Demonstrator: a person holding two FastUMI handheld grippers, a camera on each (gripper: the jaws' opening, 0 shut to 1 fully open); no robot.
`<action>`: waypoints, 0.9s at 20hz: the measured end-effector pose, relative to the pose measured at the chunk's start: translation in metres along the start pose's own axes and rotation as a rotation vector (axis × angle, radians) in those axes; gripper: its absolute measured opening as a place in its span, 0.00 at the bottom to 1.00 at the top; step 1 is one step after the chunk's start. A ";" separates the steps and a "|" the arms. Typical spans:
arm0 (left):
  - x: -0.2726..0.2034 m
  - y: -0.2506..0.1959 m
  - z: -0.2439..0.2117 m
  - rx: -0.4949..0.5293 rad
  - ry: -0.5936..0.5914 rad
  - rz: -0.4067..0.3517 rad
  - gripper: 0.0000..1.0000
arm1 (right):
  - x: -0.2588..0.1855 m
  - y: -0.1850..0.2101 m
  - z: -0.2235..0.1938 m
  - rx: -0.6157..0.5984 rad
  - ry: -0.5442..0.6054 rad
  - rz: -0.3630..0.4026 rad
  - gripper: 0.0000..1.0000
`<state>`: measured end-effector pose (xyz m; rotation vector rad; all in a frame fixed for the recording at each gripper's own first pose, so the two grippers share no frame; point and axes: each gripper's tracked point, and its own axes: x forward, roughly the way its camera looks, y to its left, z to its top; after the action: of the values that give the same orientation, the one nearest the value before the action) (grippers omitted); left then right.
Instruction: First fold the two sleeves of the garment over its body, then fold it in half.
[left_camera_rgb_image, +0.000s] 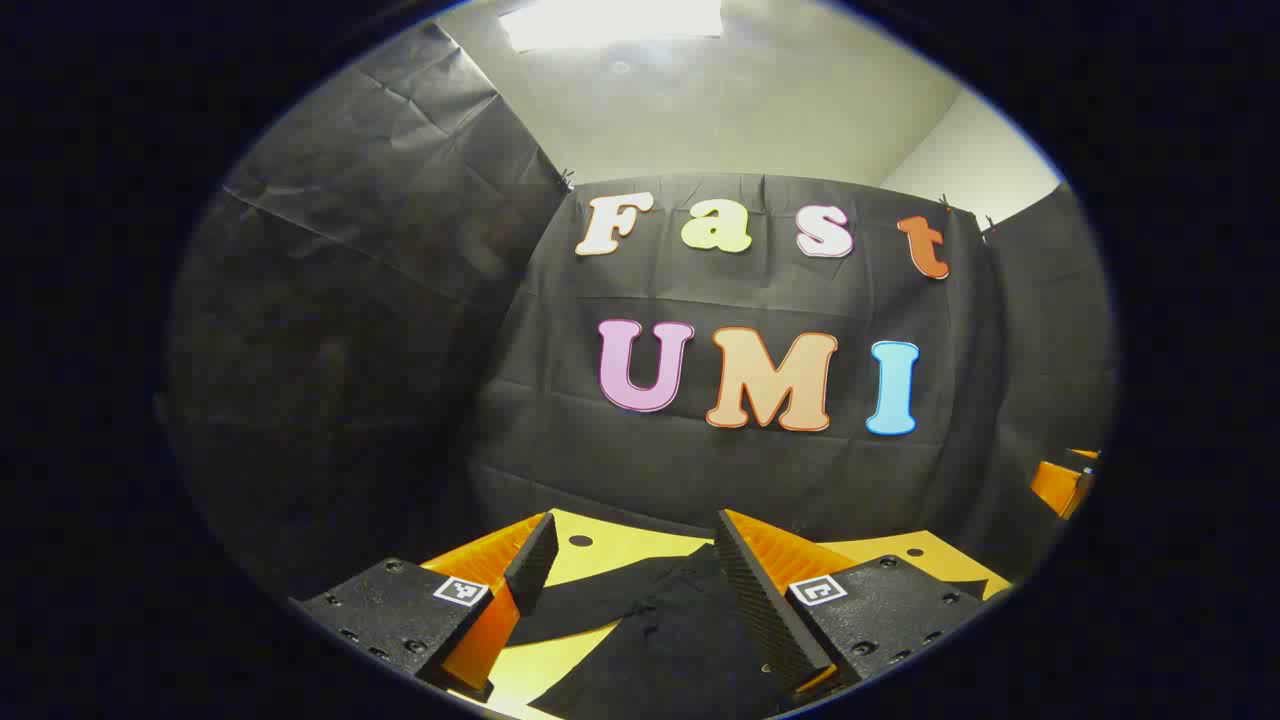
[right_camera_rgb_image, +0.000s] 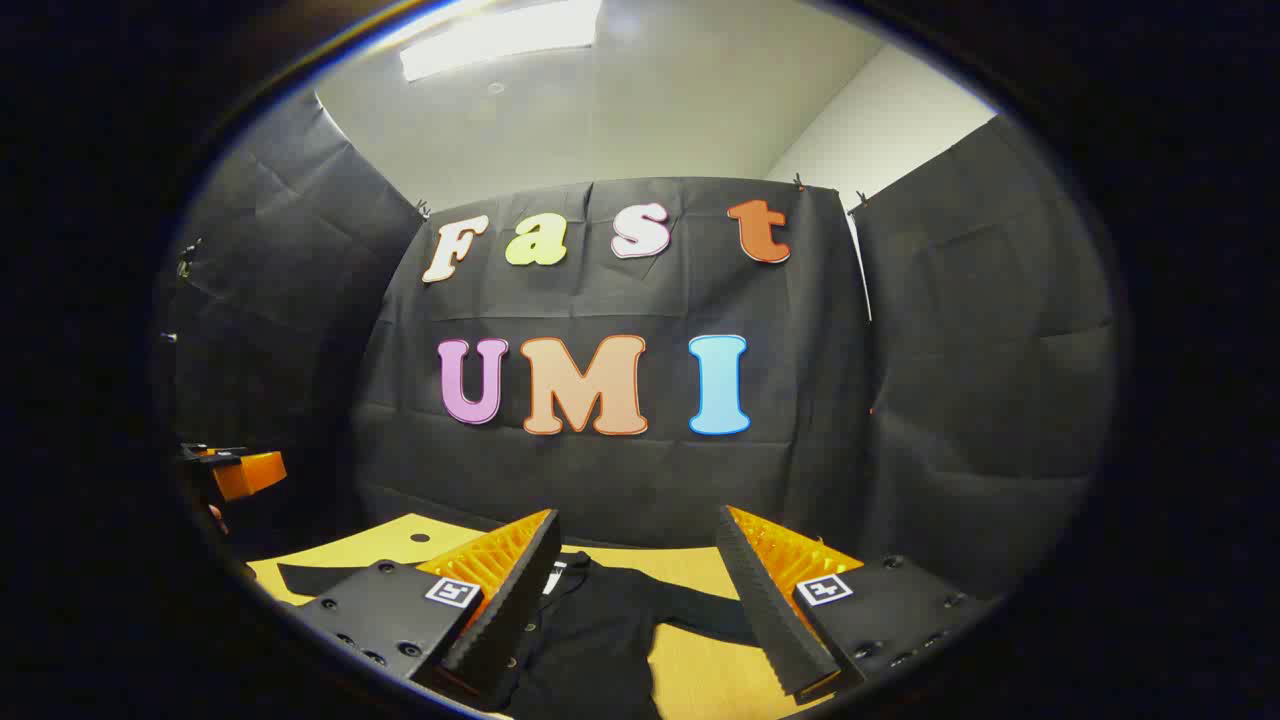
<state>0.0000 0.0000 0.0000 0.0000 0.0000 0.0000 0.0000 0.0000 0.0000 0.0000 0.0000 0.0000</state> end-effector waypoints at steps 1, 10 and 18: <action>0.000 -0.001 0.000 -0.004 0.006 -0.003 0.92 | 0.000 0.001 -0.001 0.002 0.001 0.000 0.99; 0.002 0.004 0.005 0.037 -0.005 0.012 0.92 | 0.005 -0.002 -0.006 0.026 0.023 -0.011 0.99; -0.005 0.012 -0.006 0.051 0.018 0.020 0.92 | -0.002 -0.002 -0.013 0.041 0.052 -0.017 1.00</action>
<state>-0.0047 0.0119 -0.0061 0.0512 0.0179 0.0203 -0.0020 -0.0024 -0.0125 0.0415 0.0523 -0.0172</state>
